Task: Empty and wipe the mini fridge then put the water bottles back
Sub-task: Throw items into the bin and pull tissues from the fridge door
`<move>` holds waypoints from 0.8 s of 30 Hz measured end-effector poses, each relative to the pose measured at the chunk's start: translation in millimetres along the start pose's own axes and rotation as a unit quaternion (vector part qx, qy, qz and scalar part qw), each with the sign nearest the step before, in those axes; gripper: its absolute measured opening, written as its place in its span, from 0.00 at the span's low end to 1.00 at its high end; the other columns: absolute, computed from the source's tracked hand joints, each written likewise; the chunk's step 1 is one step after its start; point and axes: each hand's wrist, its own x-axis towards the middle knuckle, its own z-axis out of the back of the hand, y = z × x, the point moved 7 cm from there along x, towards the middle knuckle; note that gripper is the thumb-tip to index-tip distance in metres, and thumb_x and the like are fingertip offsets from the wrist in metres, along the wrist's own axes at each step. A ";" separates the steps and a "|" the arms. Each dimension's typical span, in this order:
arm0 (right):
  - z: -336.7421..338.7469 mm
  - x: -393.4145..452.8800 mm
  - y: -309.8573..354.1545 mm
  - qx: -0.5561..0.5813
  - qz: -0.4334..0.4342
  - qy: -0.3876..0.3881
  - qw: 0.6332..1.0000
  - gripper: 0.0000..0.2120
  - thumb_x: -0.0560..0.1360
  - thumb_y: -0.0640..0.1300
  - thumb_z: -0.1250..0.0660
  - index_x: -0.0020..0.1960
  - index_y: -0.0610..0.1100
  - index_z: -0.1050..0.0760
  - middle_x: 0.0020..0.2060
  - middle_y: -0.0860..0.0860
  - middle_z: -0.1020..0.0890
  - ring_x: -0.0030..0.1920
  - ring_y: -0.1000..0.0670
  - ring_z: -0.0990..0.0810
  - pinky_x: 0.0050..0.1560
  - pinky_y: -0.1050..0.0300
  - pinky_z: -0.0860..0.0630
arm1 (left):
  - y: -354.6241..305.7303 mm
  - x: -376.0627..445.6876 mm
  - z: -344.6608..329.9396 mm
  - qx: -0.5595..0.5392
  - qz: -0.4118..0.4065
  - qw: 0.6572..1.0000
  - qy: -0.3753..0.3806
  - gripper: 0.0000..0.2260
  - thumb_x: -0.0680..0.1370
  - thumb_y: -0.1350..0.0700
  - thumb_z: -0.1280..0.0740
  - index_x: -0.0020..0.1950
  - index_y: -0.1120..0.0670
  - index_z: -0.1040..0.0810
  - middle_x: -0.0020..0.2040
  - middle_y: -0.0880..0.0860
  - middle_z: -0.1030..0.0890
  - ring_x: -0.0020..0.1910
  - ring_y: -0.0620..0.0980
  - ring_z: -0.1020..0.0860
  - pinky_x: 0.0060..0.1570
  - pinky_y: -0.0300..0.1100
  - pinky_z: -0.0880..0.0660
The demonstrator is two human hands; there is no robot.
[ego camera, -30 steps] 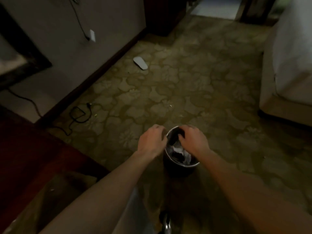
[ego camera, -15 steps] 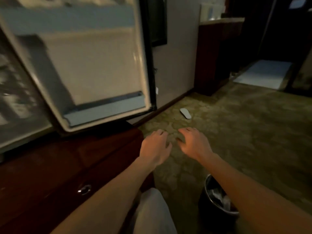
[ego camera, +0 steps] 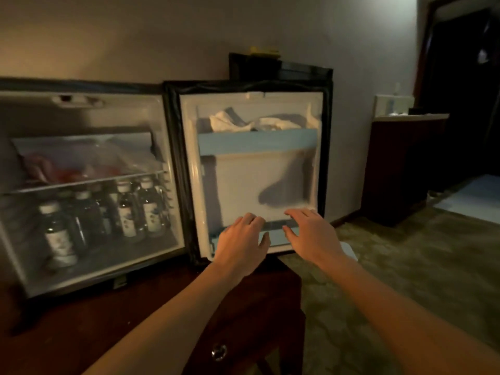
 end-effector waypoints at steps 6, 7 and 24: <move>34.5 56.7 30.7 0.029 0.036 -0.048 0.998 0.18 0.78 0.49 0.34 0.66 0.46 0.27 0.57 0.48 0.20 0.58 0.46 0.24 0.53 0.54 0.26 | 25.1 29.1 56.5 0.028 -0.011 0.998 -0.046 0.17 0.81 0.46 0.40 0.68 0.50 0.27 0.64 0.47 0.25 0.62 0.48 0.25 0.56 0.45 0.25; 41.3 67.4 34.7 0.037 0.043 -0.057 0.997 0.18 0.77 0.49 0.34 0.66 0.46 0.26 0.56 0.47 0.20 0.58 0.46 0.24 0.54 0.53 0.26 | 28.7 34.3 65.5 0.034 -0.010 0.998 -0.056 0.17 0.81 0.46 0.40 0.68 0.50 0.27 0.64 0.46 0.25 0.62 0.48 0.26 0.55 0.44 0.26; 95.8 161.1 34.1 0.016 0.073 -0.148 0.986 0.13 0.76 0.49 0.32 0.59 0.45 0.23 0.60 0.46 0.27 0.62 0.43 0.29 0.62 0.41 0.29 | 42.4 104.7 139.2 0.085 -0.046 0.978 -0.186 0.17 0.78 0.47 0.36 0.65 0.50 0.27 0.67 0.54 0.29 0.62 0.54 0.28 0.61 0.49 0.30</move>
